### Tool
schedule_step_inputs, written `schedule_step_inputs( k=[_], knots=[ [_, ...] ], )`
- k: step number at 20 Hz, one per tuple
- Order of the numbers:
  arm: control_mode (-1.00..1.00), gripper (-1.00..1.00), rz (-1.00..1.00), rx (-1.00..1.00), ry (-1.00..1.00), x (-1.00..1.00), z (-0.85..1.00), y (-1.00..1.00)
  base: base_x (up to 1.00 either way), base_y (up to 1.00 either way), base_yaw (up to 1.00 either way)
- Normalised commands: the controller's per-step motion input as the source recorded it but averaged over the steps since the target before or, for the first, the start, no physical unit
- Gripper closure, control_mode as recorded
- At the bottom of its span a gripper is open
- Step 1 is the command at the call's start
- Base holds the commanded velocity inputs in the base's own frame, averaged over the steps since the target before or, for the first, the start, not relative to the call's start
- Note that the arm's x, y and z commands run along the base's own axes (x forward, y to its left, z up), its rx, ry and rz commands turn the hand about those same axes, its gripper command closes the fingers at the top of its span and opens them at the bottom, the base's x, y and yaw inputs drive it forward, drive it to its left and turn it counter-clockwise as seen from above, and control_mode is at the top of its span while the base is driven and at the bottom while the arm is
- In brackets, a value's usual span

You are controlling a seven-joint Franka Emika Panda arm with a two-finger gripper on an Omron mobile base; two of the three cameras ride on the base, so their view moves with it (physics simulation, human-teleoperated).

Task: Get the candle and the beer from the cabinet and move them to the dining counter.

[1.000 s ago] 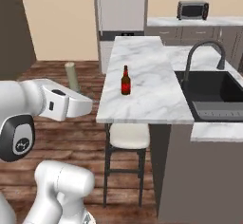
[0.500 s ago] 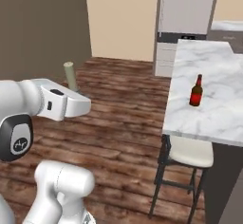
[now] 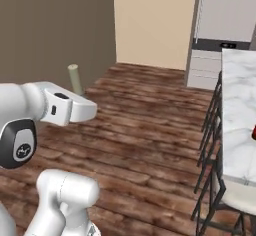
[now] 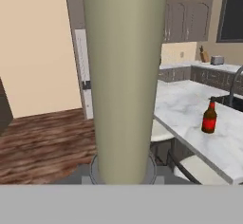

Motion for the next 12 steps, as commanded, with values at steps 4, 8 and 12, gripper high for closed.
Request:
schedule_step_inputs(
  k=[4, 8, 12],
  knots=[
    [1.00, 1.00, 0.00, 0.00, 0.00, 0.00, 0.00, 0.00, 0.80, 0.51, -0.07],
    [1.00, 1.00, 0.00, 0.00, 0.00, 0.00, 0.00, 0.00, 0.70, 0.49, -0.27],
    [1.00, 1.00, 0.00, 0.00, 0.00, 0.00, 0.00, 0.00, 0.62, 0.41, -0.38]
  ],
)
